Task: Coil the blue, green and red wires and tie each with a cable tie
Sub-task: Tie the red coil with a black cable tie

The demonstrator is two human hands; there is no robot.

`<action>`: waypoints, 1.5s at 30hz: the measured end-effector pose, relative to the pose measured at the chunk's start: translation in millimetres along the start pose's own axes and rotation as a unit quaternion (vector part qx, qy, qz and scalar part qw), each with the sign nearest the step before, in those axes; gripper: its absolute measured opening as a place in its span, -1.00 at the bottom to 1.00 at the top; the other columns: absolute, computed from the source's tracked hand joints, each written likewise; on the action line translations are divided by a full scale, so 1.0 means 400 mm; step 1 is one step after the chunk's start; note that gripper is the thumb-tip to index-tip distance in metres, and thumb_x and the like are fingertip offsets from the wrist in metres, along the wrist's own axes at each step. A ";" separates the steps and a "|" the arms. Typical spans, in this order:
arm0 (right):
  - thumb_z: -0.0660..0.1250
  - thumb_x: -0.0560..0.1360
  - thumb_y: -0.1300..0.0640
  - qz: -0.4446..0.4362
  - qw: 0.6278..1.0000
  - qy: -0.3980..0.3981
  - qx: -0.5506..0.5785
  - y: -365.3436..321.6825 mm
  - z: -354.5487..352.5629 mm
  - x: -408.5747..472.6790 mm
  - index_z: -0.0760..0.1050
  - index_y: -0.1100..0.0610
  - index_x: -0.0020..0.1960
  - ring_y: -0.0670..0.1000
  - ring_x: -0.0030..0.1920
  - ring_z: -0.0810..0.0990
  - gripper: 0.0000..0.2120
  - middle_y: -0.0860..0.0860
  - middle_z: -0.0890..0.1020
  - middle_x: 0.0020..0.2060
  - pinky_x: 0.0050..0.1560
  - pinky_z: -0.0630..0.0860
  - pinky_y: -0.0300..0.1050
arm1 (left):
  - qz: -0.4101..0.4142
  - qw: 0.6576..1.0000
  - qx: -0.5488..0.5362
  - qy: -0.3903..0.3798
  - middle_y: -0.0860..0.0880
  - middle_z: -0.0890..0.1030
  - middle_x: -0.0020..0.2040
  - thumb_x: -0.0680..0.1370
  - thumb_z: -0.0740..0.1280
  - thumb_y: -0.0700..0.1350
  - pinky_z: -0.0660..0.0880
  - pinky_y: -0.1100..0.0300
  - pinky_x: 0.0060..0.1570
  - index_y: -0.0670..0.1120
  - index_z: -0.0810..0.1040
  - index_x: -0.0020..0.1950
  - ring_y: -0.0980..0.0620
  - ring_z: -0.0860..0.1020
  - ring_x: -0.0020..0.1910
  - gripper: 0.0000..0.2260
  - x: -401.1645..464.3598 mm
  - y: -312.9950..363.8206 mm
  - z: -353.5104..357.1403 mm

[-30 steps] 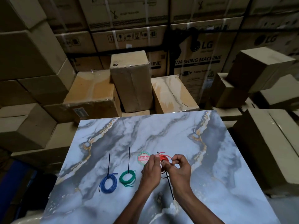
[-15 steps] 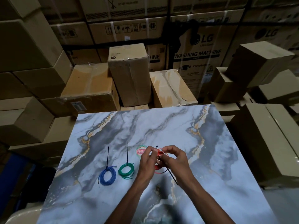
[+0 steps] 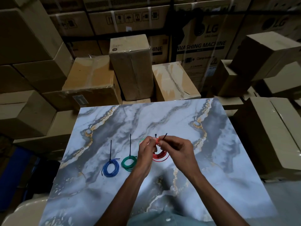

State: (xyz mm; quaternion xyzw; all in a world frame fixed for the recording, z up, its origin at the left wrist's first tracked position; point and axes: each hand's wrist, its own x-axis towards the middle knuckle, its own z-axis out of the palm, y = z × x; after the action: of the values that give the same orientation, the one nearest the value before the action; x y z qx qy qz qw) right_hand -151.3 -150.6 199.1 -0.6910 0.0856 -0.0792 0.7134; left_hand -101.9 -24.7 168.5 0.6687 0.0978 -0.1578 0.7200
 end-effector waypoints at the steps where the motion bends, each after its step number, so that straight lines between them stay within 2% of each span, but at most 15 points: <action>1: 0.47 0.54 0.26 -0.008 0.999 0.033 -0.015 -0.005 0.004 0.003 0.72 0.15 0.13 0.01 -0.05 0.76 -0.83 -0.01 0.78 -0.10 0.07 0.67 -0.06 | 0.005 1.000 0.002 -0.007 -0.08 0.45 -0.28 0.53 0.27 -0.03 0.24 0.17 -0.28 -0.11 0.53 -0.18 0.09 0.32 -0.35 -0.82 -0.006 0.006 0.001; 3: 0.45 0.58 0.20 -0.034 0.993 0.088 -0.073 -0.018 0.014 0.010 0.71 0.10 0.17 -0.12 -0.08 0.74 -0.82 -0.11 0.77 -0.13 -0.03 0.63 -0.24 | 0.021 1.000 0.008 -0.020 -0.05 0.46 -0.27 0.54 0.27 0.00 0.25 0.19 -0.28 -0.09 0.54 -0.15 0.10 0.30 -0.35 -0.81 -0.021 0.019 0.007; 5: 0.39 0.62 0.17 -0.059 0.983 0.118 -0.126 -0.025 0.022 0.015 0.68 0.06 0.21 -0.19 -0.11 0.72 -0.81 -0.16 0.74 -0.15 -0.10 0.58 -0.35 | 0.039 0.999 0.022 -0.024 -0.03 0.45 -0.28 0.58 0.27 0.00 0.25 0.18 -0.27 -0.15 0.52 -0.12 0.09 0.30 -0.34 -0.78 -0.031 0.027 0.014; 7: 0.33 0.66 0.15 -0.089 0.968 0.128 -0.196 -0.020 0.027 0.018 0.63 0.07 0.30 -0.15 -0.11 0.69 -0.76 -0.15 0.68 -0.13 -0.09 0.61 -0.28 | 0.055 0.998 0.038 -0.016 0.00 0.44 -0.30 0.61 0.26 -0.04 0.25 0.17 -0.26 -0.19 0.50 -0.10 0.07 0.30 -0.32 -0.77 -0.037 0.035 0.021; 9: 0.28 0.68 0.17 -0.126 0.942 0.117 -0.289 -0.006 0.025 0.020 0.56 0.10 0.40 -0.08 -0.14 0.65 -0.69 -0.05 0.63 -0.11 -0.07 0.63 -0.13 | 0.064 0.997 0.048 0.001 -0.01 0.43 -0.32 0.63 0.25 -0.09 0.26 0.20 -0.27 -0.20 0.48 -0.10 0.06 0.30 -0.32 -0.79 -0.041 0.040 0.026; 11: 0.30 0.67 0.20 -0.156 0.923 0.110 -0.333 0.004 0.021 0.018 0.51 0.11 0.45 -0.05 -0.16 0.61 -0.64 0.00 0.64 -0.10 -0.10 0.59 -0.17 | 0.073 0.996 0.053 0.009 -0.02 0.40 -0.34 0.63 0.25 -0.12 0.25 0.23 -0.31 -0.21 0.46 -0.12 0.08 0.29 -0.34 -0.81 -0.048 0.050 0.032; 13: 0.34 0.64 0.22 -0.173 0.921 0.127 -0.324 -0.001 0.017 0.014 0.59 0.12 0.37 -0.10 -0.21 0.58 -0.68 -0.01 0.64 -0.15 -0.15 0.53 -0.26 | 0.087 0.995 0.056 0.005 0.01 0.40 -0.35 0.64 0.25 -0.13 0.24 0.26 -0.34 -0.20 0.44 -0.14 0.09 0.29 -0.36 -0.80 -0.054 0.060 0.036; 16: 0.41 0.59 0.22 -0.172 0.925 0.155 -0.301 -0.013 0.011 0.017 0.71 0.12 0.14 -0.15 -0.25 0.56 -0.84 -0.06 0.59 -0.24 -0.23 0.43 -0.41 | 0.093 0.994 0.049 0.022 0.05 0.44 -0.36 0.63 0.26 -0.13 0.29 0.28 -0.33 -0.19 0.44 -0.16 0.11 0.32 -0.36 -0.80 -0.057 0.072 0.040; 19: 0.48 0.53 0.21 -0.171 0.928 0.159 -0.290 -0.022 0.008 0.019 0.73 0.10 0.01 -0.13 -0.25 0.58 -0.92 -0.06 0.59 -0.26 -0.24 0.41 -0.44 | 0.098 0.993 0.056 0.035 0.05 0.47 -0.36 0.63 0.27 -0.13 0.33 0.28 -0.30 -0.20 0.47 -0.15 0.12 0.36 -0.36 -0.79 -0.057 0.074 0.041; 22: 0.48 0.53 0.23 -0.183 0.931 0.144 -0.280 -0.026 0.006 0.015 0.72 0.12 0.02 -0.14 -0.25 0.57 -0.91 -0.03 0.60 -0.24 -0.19 0.44 -0.43 | 0.097 0.993 0.053 0.037 0.06 0.53 -0.33 0.63 0.27 -0.14 0.38 0.31 -0.27 -0.23 0.49 -0.14 0.16 0.42 -0.36 -0.79 -0.060 0.076 0.043; 27: 0.42 0.57 0.25 -0.182 0.932 0.119 -0.289 -0.031 0.005 0.020 0.68 0.13 0.01 -0.11 -0.24 0.55 -0.92 -0.02 0.55 -0.21 -0.18 0.38 -0.45 | 0.090 0.994 0.044 0.031 0.06 0.51 -0.34 0.62 0.27 -0.16 0.35 0.25 -0.22 -0.16 0.48 -0.21 0.17 0.42 -0.35 -0.79 -0.068 0.085 0.051; 32: 0.42 0.57 0.26 -0.185 0.928 0.118 -0.302 -0.029 -0.002 0.021 0.68 0.14 0.01 -0.06 -0.26 0.55 -0.92 0.04 0.54 -0.22 -0.18 0.38 -0.43 | 0.093 0.994 0.049 0.029 -0.01 0.50 -0.31 0.62 0.28 -0.15 0.35 0.21 -0.21 -0.20 0.48 -0.17 0.11 0.40 -0.31 -0.81 -0.068 0.081 0.050; 39: 0.42 0.57 0.26 -0.189 0.925 0.115 -0.308 -0.025 -0.006 0.020 0.69 0.14 0.03 -0.06 -0.26 0.54 -0.90 0.03 0.54 -0.22 -0.18 0.39 -0.43 | 0.103 0.993 0.061 0.017 0.13 0.51 -0.37 0.63 0.26 -0.18 0.34 0.40 -0.30 -0.12 0.46 -0.21 0.22 0.43 -0.38 -0.79 -0.072 0.084 0.050; 45: 0.42 0.58 0.26 -0.195 0.925 0.117 -0.305 -0.024 -0.006 0.020 0.71 0.15 0.09 -0.13 -0.25 0.56 -0.87 0.03 0.55 -0.20 -0.18 0.41 -0.44 | 0.137 0.986 0.092 -0.003 0.13 0.50 -0.36 0.64 0.24 -0.19 0.34 0.41 -0.31 -0.19 0.46 -0.14 0.22 0.43 -0.38 -0.82 -0.073 0.081 0.043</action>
State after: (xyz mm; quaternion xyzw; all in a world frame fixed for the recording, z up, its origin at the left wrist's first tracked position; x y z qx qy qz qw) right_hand -143.9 -155.0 208.4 -0.8641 0.0518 -0.2667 0.4237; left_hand -118.7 -37.1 210.3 0.7385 -0.0118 -0.0675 0.6707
